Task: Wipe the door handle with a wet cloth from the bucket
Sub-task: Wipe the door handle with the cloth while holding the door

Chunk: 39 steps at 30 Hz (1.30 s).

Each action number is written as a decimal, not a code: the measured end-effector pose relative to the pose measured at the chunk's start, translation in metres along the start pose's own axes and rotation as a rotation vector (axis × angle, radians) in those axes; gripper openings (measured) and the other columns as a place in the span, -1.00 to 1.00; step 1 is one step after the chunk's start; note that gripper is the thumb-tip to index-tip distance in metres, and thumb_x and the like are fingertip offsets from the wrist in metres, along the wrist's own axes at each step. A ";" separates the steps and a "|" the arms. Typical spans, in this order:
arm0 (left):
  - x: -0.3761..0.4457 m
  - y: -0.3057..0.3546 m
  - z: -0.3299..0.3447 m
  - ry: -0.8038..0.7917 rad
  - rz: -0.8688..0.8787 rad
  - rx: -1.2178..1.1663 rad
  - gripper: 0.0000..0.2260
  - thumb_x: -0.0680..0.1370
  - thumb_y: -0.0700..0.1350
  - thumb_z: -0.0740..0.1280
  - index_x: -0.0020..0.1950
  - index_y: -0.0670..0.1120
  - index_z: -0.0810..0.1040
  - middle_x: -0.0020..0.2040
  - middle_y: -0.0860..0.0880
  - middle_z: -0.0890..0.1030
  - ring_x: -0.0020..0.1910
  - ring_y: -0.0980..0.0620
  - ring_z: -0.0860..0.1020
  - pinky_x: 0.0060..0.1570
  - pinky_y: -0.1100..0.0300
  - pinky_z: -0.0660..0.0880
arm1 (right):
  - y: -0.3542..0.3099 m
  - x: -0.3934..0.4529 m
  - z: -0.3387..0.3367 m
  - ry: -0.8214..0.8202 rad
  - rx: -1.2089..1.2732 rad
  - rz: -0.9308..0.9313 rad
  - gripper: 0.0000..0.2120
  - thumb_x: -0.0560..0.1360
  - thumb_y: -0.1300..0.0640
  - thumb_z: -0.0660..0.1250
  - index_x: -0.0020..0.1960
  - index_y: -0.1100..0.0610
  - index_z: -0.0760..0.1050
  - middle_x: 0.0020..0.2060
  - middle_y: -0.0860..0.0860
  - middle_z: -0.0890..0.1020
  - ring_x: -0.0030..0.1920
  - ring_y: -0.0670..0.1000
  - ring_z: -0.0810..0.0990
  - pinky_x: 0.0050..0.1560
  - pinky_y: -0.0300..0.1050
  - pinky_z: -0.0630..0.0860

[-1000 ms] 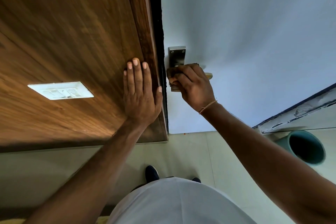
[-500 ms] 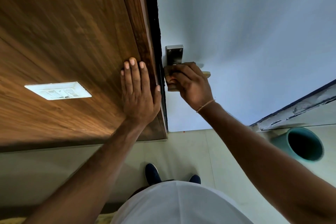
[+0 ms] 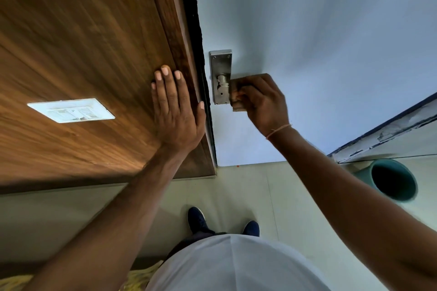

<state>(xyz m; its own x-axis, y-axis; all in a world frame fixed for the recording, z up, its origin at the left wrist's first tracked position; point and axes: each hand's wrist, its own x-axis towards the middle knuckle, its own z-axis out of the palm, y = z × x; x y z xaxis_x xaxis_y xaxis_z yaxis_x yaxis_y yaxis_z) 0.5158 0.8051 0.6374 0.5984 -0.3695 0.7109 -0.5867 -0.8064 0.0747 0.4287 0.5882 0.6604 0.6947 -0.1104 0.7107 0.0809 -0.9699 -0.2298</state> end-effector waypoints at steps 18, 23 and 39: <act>0.000 0.008 -0.008 -0.037 -0.038 -0.043 -0.28 0.72 0.05 0.26 0.72 -0.28 0.04 0.71 -0.36 0.14 0.72 -0.34 0.10 0.70 -0.25 0.12 | 0.023 -0.005 -0.017 -0.036 -0.032 0.121 -0.96 0.52 0.26 0.45 -0.03 0.19 0.67 0.03 0.10 0.72 0.06 0.21 0.64 -0.04 0.01 0.61; 0.000 0.011 -0.006 -0.028 -0.049 -0.034 -0.27 0.71 0.07 0.27 0.72 -0.29 0.05 0.70 -0.37 0.16 0.71 -0.36 0.12 0.69 -0.26 0.14 | -0.019 0.007 0.005 -0.022 -0.032 0.144 -0.91 0.53 0.24 0.39 0.00 0.15 0.65 -0.02 0.07 0.69 0.02 0.19 0.60 -0.07 0.01 0.55; 0.001 0.014 -0.005 -0.026 -0.058 -0.051 -0.25 0.70 0.06 0.30 0.71 -0.32 0.05 0.69 -0.40 0.15 0.70 -0.38 0.11 0.69 -0.27 0.14 | -0.017 0.000 0.021 0.050 -0.060 0.042 -0.73 0.57 0.20 0.46 0.26 0.23 0.68 0.11 0.17 0.71 0.11 0.24 0.63 0.14 0.07 0.57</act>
<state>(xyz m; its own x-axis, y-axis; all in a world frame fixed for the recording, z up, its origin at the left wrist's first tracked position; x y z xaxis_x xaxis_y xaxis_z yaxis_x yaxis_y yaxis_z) 0.5052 0.7953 0.6424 0.6459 -0.3353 0.6858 -0.5773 -0.8024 0.1514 0.4420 0.6096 0.6507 0.6601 -0.1604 0.7339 0.0088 -0.9752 -0.2211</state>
